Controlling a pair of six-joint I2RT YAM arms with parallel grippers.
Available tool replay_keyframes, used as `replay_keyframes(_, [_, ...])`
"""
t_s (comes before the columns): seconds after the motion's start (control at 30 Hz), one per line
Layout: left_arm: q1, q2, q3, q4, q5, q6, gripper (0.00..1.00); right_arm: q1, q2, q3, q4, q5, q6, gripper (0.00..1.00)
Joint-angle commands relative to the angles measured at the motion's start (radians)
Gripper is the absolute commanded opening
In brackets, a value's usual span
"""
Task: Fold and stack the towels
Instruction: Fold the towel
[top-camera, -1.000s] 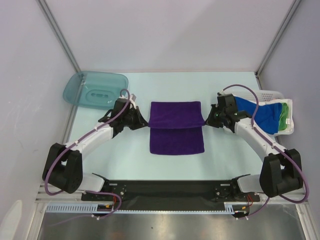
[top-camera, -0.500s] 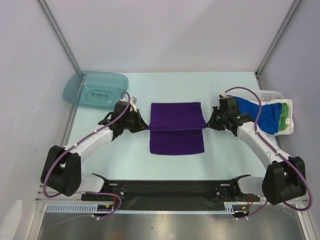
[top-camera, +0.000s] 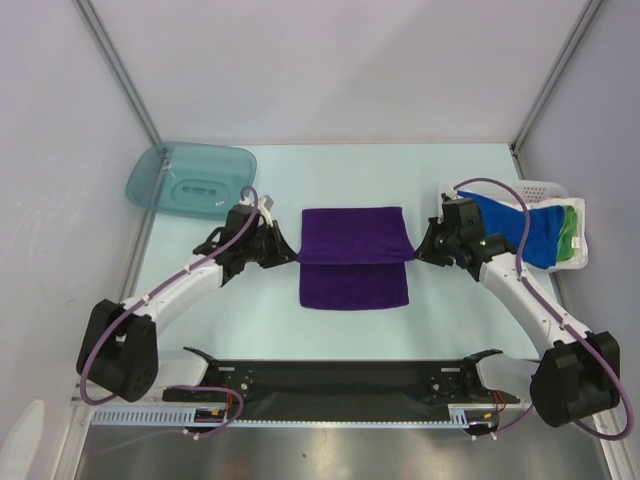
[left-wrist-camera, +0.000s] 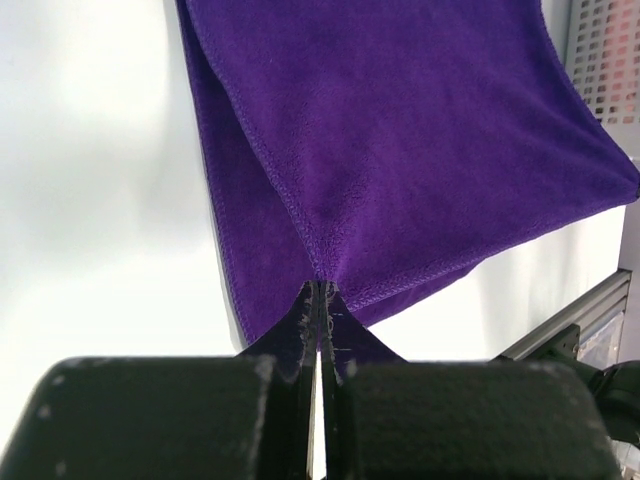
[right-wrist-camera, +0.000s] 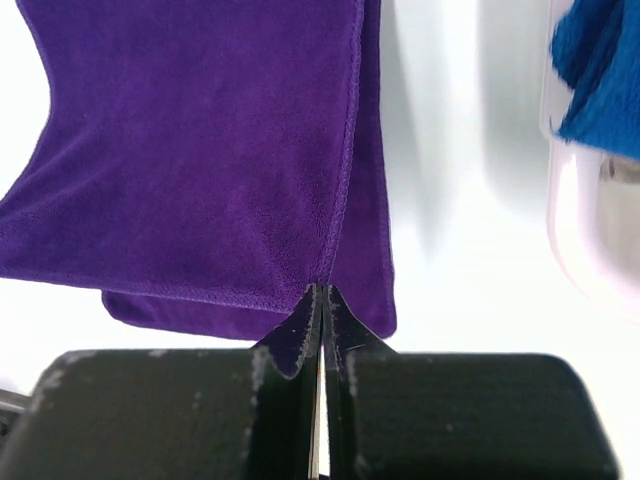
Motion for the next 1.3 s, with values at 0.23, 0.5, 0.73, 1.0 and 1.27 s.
replay_keyframes(0.23, [-0.012, -0.073, -0.059, -0.010, 0.023, 0.013, 0.00, 0.014, -0.080, -0.054, -0.033, 0.021, 0.023, 0.00])
replay_keyframes(0.5, [-0.017, -0.088, -0.093, -0.006, 0.033, 0.011, 0.00, 0.017, -0.106, -0.096, -0.033, 0.014, 0.035, 0.00])
replay_keyframes(0.73, [-0.029, -0.090, -0.114, -0.004, 0.039, 0.009, 0.00, 0.023, -0.114, -0.117, -0.027, 0.010, 0.047, 0.00])
replay_keyframes(1.0, [-0.032, -0.120, -0.093, -0.032, 0.036, 0.013, 0.00, 0.030, -0.129, -0.084, -0.058, 0.018, 0.043, 0.00])
replay_keyframes(1.27, [-0.034, -0.163, -0.088, -0.059, 0.036, 0.013, 0.00, 0.044, -0.155, -0.077, -0.076, 0.032, 0.053, 0.00])
